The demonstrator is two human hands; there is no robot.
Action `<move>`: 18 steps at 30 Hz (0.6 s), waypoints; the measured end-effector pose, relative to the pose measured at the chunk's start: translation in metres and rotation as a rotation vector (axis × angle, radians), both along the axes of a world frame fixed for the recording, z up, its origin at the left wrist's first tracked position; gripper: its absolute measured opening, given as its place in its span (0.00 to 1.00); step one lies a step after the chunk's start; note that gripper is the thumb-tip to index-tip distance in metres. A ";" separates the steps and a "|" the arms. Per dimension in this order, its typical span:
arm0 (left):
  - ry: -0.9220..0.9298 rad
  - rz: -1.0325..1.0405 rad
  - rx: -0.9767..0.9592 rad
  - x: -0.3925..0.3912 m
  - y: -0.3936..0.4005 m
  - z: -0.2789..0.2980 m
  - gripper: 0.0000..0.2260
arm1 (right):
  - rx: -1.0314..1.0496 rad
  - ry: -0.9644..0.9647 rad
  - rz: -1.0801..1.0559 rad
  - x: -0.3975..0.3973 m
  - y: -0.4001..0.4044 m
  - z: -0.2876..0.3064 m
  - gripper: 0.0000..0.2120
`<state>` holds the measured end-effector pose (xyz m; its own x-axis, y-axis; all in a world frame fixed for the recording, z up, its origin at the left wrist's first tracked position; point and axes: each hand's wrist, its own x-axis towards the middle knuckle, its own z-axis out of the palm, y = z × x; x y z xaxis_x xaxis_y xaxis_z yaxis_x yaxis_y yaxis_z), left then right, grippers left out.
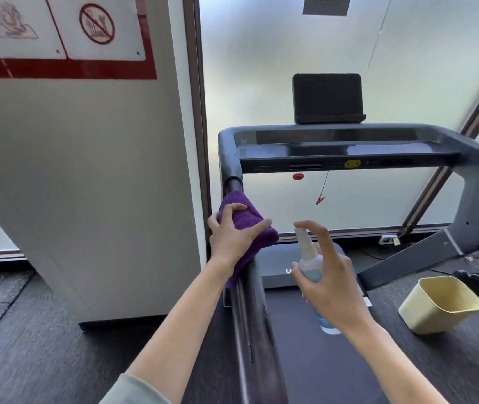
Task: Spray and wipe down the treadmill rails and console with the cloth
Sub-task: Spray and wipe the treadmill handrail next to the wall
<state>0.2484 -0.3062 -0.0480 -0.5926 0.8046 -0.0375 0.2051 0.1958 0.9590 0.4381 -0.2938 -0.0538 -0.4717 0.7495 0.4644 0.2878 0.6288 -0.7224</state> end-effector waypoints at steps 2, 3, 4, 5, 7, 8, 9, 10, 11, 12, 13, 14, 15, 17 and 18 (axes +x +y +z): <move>-0.014 0.038 -0.011 -0.002 0.007 0.000 0.27 | -0.005 0.007 -0.009 0.003 0.002 -0.002 0.34; -0.012 0.054 -0.012 -0.004 0.011 -0.002 0.26 | -0.009 0.011 -0.013 0.004 0.004 -0.004 0.34; -0.002 0.072 -0.021 -0.008 0.016 -0.004 0.25 | -0.012 0.012 -0.015 0.004 0.006 -0.007 0.34; 0.015 0.087 -0.025 -0.011 0.021 -0.007 0.24 | -0.014 0.009 -0.014 0.004 0.009 -0.009 0.34; 0.054 0.106 -0.028 -0.018 0.033 -0.009 0.23 | -0.023 -0.004 -0.014 0.003 0.015 -0.014 0.34; 0.074 0.111 -0.029 -0.022 0.041 -0.009 0.22 | -0.027 -0.012 -0.015 0.001 0.018 -0.016 0.34; 0.094 0.119 -0.034 -0.027 0.048 -0.008 0.22 | -0.032 -0.021 -0.016 -0.001 0.020 -0.017 0.34; 0.114 0.126 -0.038 -0.032 0.057 -0.006 0.22 | -0.039 -0.027 -0.014 -0.004 0.022 -0.017 0.34; 0.135 0.128 -0.047 -0.037 0.065 -0.003 0.22 | -0.045 -0.027 -0.010 -0.007 0.024 -0.017 0.35; 0.154 0.128 -0.059 -0.042 0.074 0.000 0.22 | -0.052 -0.023 -0.006 -0.009 0.026 -0.017 0.35; 0.169 0.127 -0.079 -0.046 0.082 0.003 0.23 | -0.059 -0.017 -0.002 -0.011 0.028 -0.017 0.35; 0.181 0.128 -0.100 -0.049 0.089 0.007 0.23 | -0.066 -0.016 -0.003 -0.014 0.030 -0.015 0.34; 0.196 0.129 -0.123 -0.051 0.093 0.010 0.24 | -0.072 -0.019 -0.010 -0.018 0.031 -0.013 0.34; 0.222 0.104 -0.164 -0.053 0.094 0.012 0.26 | -0.086 -0.038 -0.032 -0.026 0.033 -0.006 0.32; 0.222 0.080 -0.177 -0.053 0.090 0.010 0.27 | -0.086 -0.043 -0.039 -0.030 0.033 -0.003 0.32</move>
